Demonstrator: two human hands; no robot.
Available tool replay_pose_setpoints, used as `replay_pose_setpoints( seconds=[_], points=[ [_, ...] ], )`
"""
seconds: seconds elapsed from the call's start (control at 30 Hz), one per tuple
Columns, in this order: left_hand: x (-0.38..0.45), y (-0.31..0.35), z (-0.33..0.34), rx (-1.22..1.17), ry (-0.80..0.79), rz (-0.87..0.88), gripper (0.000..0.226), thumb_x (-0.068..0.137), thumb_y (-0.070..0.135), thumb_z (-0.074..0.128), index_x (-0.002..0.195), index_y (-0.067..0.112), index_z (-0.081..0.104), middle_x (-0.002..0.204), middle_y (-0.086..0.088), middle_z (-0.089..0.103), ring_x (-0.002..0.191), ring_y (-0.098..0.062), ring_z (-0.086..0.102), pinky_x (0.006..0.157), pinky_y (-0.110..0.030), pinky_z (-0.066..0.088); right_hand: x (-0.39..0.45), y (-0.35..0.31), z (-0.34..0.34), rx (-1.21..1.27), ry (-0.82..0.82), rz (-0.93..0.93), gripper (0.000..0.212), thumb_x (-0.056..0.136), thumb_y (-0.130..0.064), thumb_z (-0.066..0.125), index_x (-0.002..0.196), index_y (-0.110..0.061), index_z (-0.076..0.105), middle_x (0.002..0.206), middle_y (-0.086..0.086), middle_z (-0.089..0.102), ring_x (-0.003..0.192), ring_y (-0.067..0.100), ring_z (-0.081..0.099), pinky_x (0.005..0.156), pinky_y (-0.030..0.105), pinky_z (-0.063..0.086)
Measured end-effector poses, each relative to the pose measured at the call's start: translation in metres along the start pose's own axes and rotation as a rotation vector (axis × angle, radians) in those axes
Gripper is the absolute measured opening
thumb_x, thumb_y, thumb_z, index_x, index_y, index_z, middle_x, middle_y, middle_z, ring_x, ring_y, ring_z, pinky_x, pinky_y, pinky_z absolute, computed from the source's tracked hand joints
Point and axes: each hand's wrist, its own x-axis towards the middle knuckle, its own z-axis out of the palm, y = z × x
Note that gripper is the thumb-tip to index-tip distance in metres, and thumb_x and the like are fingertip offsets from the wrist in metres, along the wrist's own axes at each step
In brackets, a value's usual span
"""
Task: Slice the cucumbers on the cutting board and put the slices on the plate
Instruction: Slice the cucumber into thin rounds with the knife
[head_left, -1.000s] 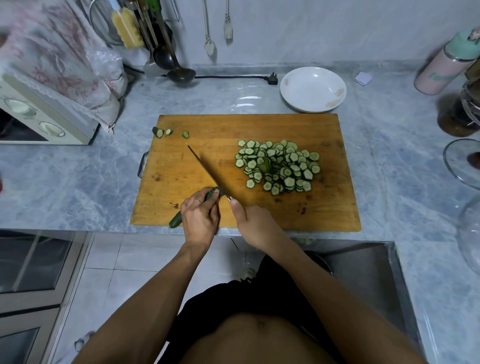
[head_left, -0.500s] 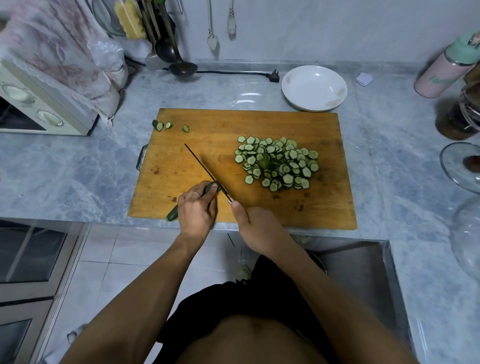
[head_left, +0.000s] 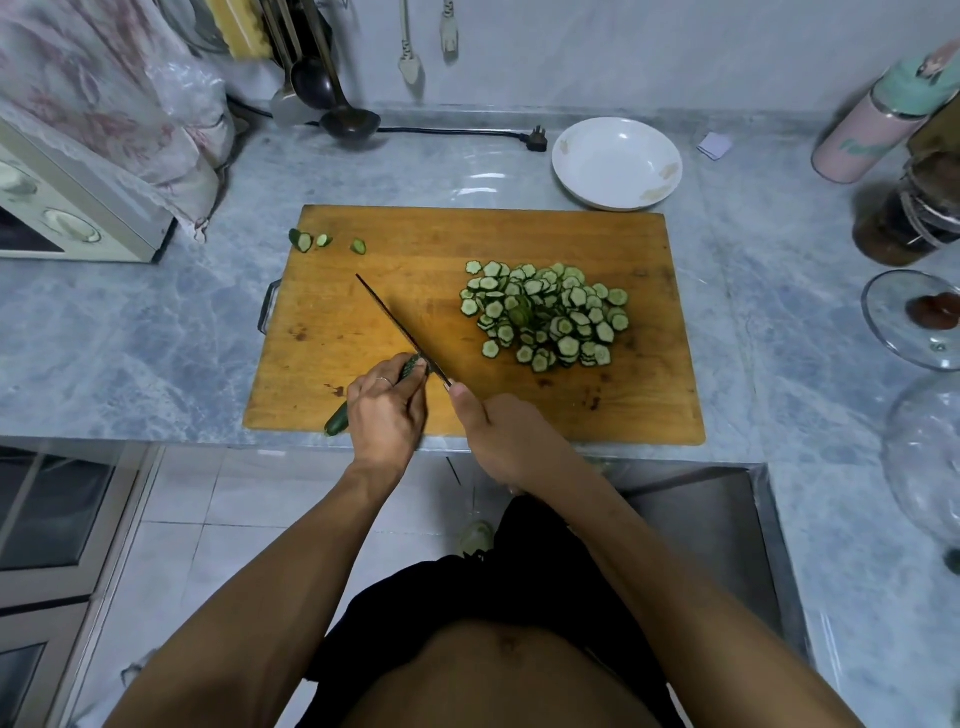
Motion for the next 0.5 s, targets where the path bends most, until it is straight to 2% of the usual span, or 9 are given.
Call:
replay_pose_setpoints(
  seconds=[0.17,0.3,0.43,0.5],
  points=[
    [0.000,0.000,0.000,-0.001,0.007,-0.009,0.022,0.092,0.014,0.054,0.100,0.009,0.075,0.114,-0.010,0.070,0.100,-0.032,0.064,0.079,-0.045,0.050,0.007,0.000,0.008,-0.017,0.007,0.016,0.065,0.103,-0.058,0.017,0.061,-0.015,0.044,0.071,0.007,0.053,0.071,0.021,0.052,0.069,0.029,0.035],
    [-0.001,0.003,0.001,0.017,0.027,-0.019,0.023,0.091,0.013,0.056,0.101,0.011,0.076,0.117,-0.009,0.070,0.103,-0.031,0.065,0.081,-0.044,0.049,0.020,0.001,0.015,-0.005,0.017,0.036,0.067,0.104,-0.055,0.015,0.061,-0.014,0.048,0.069,0.007,0.053,0.078,0.027,0.056,0.071,0.029,0.034],
    [-0.001,-0.001,0.000,0.015,0.013,-0.001,0.027,0.091,0.017,0.051,0.100,0.010,0.076,0.117,-0.010,0.069,0.103,-0.031,0.065,0.079,-0.045,0.050,0.022,0.005,0.027,-0.014,0.057,-0.004,0.067,0.105,-0.052,0.014,0.059,-0.014,0.045,0.076,0.016,0.058,0.090,0.034,0.061,0.073,0.029,0.032],
    [0.000,0.000,0.000,0.013,0.022,-0.003,0.026,0.090,0.015,0.052,0.101,0.010,0.076,0.117,-0.010,0.070,0.103,-0.032,0.065,0.079,-0.045,0.051,0.021,0.006,0.027,-0.015,0.073,-0.018,0.067,0.105,-0.051,0.015,0.057,-0.015,0.045,0.069,0.010,0.054,0.088,0.034,0.062,0.071,0.028,0.032]
  ],
)
